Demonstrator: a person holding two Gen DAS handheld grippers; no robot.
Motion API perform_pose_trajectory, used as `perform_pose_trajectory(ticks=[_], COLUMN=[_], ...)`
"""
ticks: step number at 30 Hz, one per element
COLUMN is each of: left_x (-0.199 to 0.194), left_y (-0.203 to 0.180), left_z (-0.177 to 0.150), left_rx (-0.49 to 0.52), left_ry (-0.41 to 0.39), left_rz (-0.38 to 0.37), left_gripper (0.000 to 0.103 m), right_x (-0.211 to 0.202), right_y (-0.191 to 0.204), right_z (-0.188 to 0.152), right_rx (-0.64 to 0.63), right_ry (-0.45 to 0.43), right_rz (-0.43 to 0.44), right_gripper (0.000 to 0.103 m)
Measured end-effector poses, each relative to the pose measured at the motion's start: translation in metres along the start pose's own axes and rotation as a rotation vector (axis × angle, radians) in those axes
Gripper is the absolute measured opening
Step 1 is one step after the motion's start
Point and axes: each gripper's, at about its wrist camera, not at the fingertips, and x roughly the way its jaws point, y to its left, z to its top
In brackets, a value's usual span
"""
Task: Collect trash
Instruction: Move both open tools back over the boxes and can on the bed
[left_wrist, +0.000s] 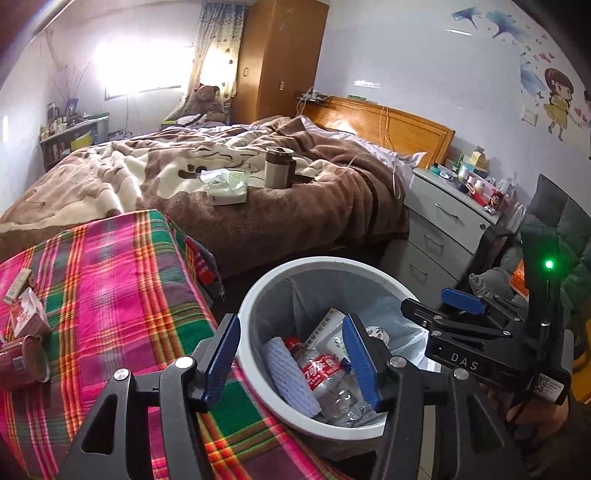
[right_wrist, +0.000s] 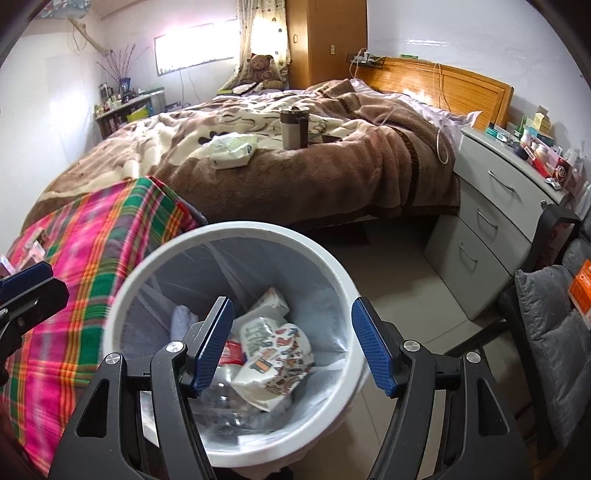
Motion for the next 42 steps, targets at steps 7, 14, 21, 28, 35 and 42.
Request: perform_pose_trajectory(ticks=[7, 14, 21, 28, 35, 42], left_x=[-0.025, -0.049, -0.071, -0.095, -0.118, -0.126], left_y=[0.026, 0.058, 0.094, 0.147, 0.201, 0.249], left_z=[-0.002, -0.005, -0.010, -0.019, -0.031, -0.042], left_rx=[-0.020, -0.060, -0.092, -0.154, -0.225, -0.294], left_ry=[-0.031, -0.062, -0.085, -0.100, -0.112, -0.094], left_rz=[0.076, 0.122, 0.177, 0.278, 0.374, 0.429], left_gripper=[0.058, 0.059, 0.059, 0.059, 0.059, 0.059], right_x=[-0.010, -0.014, -0.016, -0.014, -0.010, -0.004], right_y=[0.025, 0.054, 0.093, 0.142, 0.182, 0.222], right_z=[0.003, 0.005, 0.007, 0.003, 0.001, -0.003], right_rx=[-0.006, -0.027, -0.085, -0.173, -0.253, -0.345], right_ry=[-0.050, -0.076, -0.091, -0.080, -0.050, -0.026], right_rz=[0.068, 0.126, 0.205, 0.287, 0.374, 0.441], right_gripper=[0.068, 0.068, 0.068, 0.068, 0.068, 0.068])
